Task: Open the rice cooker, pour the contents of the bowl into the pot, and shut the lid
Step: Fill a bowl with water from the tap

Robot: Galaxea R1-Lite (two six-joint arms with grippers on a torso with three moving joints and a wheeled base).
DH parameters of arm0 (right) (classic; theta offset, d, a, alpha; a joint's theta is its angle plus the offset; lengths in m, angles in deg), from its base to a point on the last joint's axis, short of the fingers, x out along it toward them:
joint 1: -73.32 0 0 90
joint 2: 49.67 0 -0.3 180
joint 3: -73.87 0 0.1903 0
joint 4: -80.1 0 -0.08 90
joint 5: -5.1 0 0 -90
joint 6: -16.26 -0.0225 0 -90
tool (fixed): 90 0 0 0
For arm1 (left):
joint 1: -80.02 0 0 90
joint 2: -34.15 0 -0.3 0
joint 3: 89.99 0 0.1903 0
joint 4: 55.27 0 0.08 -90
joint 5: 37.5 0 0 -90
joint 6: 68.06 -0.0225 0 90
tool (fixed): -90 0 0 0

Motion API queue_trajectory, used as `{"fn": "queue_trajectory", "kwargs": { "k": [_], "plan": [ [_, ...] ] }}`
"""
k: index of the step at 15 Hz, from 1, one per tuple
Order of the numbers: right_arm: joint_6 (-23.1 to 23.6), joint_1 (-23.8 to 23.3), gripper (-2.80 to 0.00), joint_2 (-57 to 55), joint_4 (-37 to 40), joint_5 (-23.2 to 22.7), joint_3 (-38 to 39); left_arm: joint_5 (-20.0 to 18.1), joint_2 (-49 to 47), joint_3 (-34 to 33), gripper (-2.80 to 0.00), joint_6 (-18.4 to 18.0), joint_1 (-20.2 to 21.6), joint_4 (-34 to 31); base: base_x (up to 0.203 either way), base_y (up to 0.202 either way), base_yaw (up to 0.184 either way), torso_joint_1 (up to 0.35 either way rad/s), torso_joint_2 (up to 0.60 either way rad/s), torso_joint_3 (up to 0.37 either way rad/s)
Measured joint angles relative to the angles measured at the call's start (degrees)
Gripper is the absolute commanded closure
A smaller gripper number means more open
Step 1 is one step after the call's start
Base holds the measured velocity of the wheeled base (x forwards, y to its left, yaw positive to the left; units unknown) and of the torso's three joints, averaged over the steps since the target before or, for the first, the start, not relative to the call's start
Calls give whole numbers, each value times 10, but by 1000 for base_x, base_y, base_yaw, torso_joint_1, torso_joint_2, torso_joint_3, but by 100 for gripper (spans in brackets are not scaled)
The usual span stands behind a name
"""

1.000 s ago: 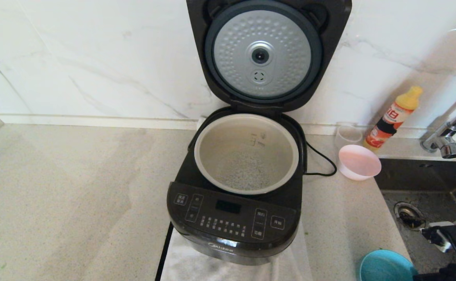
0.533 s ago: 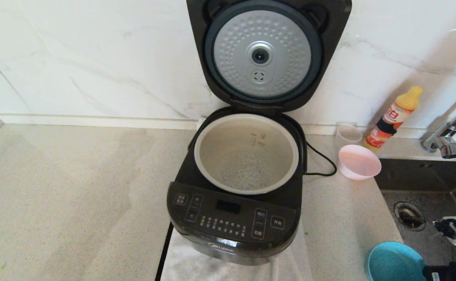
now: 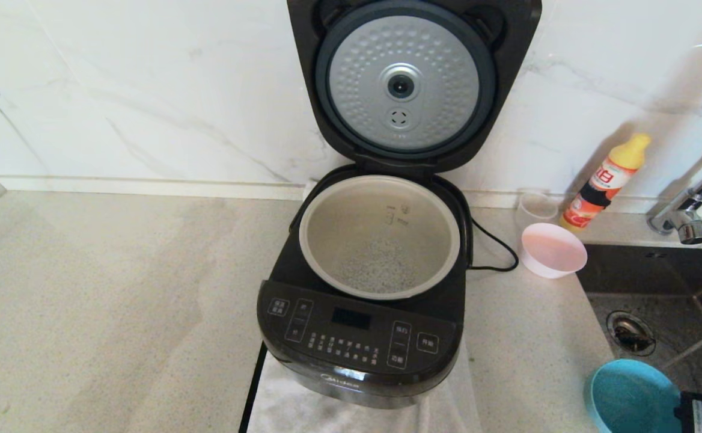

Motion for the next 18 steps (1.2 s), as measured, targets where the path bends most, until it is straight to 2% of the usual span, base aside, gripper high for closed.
{"fn": "queue_trajectory", "kwargs": {
  "k": [3,6,13,18],
  "plan": [
    [1,-92,0,-11,45,-60,-36,0,0,0,0,0,0,0,0,0,0,0,0,0],
    [1,-161,0,-27,69,-97,-62,0,0,0,0,0,0,0,0,0,0,0,0,0],
    [1,-259,0,-77,70,-134,-77,0,0,0,0,0,0,0,0,0,0,0,0,0],
    [2,-294,0,-102,71,-138,-85,0,0,0,0,0,0,0,0,0,0,0,0,0]
  ]
}}
